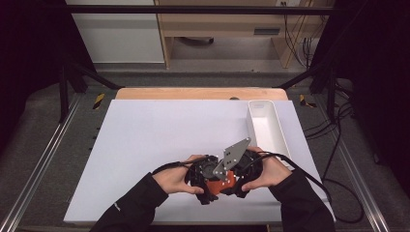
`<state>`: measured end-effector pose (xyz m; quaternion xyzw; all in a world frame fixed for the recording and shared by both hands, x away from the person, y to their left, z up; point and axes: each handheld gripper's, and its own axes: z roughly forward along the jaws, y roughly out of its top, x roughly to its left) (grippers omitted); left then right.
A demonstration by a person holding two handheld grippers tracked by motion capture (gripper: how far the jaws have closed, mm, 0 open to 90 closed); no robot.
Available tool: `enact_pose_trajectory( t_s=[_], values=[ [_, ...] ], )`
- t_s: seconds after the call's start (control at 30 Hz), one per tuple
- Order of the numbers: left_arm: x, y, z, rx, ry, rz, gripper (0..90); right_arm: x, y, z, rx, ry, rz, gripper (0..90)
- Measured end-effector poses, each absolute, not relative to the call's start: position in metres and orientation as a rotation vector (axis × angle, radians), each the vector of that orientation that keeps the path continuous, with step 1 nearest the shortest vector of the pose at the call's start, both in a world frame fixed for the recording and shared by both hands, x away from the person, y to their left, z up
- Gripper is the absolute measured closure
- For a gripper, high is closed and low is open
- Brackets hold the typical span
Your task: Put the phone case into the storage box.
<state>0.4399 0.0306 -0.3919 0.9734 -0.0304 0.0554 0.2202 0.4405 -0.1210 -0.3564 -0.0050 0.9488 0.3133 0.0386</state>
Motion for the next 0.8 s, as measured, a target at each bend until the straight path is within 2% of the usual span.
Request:
enact_pose_trajectory(
  t_s=[0.3, 0.53, 0.8],
  values=[
    [0.441, 0.034, -0.389, 2.652, -0.05, 0.145, 14.2, 0.44, -0.123, -0.355, -0.012, 2.881, 0.989, 13.2],
    [0.443, 0.039, -0.385, 2.621, -0.03, 0.148, 14.2, 0.439, -0.126, -0.351, 0.005, 2.829, 1.058, 6.0],
    [0.445, 0.045, -0.387, 2.606, 0.003, 0.145, 14.2, 0.439, -0.134, -0.342, 0.059, 2.775, 1.111, 2.9]
  ],
)
